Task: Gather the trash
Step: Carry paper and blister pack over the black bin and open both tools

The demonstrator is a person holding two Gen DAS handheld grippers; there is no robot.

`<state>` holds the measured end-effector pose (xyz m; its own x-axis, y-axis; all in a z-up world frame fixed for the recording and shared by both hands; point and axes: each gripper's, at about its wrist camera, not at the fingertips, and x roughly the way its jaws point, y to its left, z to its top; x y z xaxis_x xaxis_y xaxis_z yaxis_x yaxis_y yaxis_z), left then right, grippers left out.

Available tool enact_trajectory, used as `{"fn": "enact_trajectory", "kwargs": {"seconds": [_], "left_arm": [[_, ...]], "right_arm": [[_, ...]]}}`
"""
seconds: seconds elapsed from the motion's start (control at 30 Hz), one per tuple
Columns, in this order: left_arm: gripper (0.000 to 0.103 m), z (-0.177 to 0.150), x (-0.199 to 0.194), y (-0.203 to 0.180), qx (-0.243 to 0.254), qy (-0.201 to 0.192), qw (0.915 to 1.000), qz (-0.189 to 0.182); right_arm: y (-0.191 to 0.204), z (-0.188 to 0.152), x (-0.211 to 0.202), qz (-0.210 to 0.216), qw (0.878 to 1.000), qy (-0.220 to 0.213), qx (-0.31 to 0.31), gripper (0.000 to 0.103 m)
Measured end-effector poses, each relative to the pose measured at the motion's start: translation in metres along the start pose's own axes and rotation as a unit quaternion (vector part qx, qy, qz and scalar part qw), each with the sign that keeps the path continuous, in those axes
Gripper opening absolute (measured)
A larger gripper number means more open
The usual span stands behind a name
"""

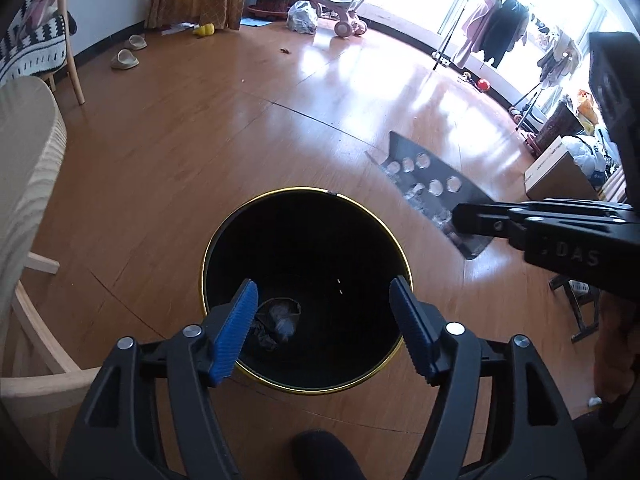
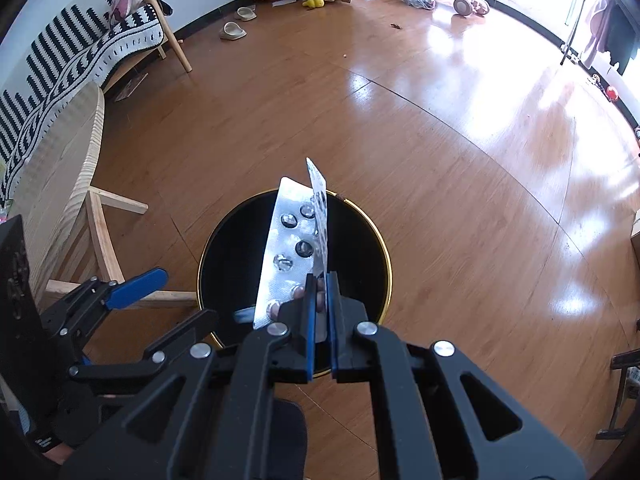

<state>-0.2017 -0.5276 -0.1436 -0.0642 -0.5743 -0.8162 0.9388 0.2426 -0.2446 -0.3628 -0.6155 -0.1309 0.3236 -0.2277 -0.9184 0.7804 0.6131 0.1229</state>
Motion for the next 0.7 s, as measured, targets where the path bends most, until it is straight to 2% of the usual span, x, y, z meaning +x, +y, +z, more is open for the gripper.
{"fn": "enact_trajectory", "kwargs": {"seconds": [0.17,0.4,0.5,0.57,0.6,0.63,0.67,0.7], "left_arm": [[0.078,0.002,-0.018,0.004,-0.001,-0.016,0.9999,0.005],[0.079,-0.003,-0.047,0.017,-0.007,-0.032,0.9993,0.018],[0.083,-0.003,-0.061,0.022,-0.008,-0.043,0.9988,0.024],[0.085,-0.004,-0.071,0.025,-0.01,-0.049,0.9984,0.028],[0.085,-0.006,-0.079,0.028,-0.011,-0.052,0.9981,0.032],[0.087,-0.007,-0.084,0.03,-0.012,-0.054,0.9978,0.036],[0.088,-0.008,-0.091,0.033,-0.012,-0.058,0.9975,0.04],[0.089,-0.009,-0.099,0.037,-0.013,-0.061,0.997,0.045]], "right_arm": [[0.005,0.002,0.002,0.007,1.0,0.005,-0.001,0.006],[0.02,0.005,0.003,0.012,1.0,0.008,-0.003,0.006],[0.025,0.007,0.005,0.01,1.0,0.017,-0.001,0.006],[0.032,0.009,0.005,0.007,1.0,0.02,-0.002,0.011],[0.035,0.01,0.005,0.006,1.0,0.018,-0.004,0.026],[0.039,0.012,0.002,0.004,1.0,0.012,-0.005,0.057],[0.044,0.013,-0.002,0.003,1.0,0.002,-0.006,0.07],[0.051,0.015,-0.008,0.005,1.0,-0.013,-0.01,0.077]]}}
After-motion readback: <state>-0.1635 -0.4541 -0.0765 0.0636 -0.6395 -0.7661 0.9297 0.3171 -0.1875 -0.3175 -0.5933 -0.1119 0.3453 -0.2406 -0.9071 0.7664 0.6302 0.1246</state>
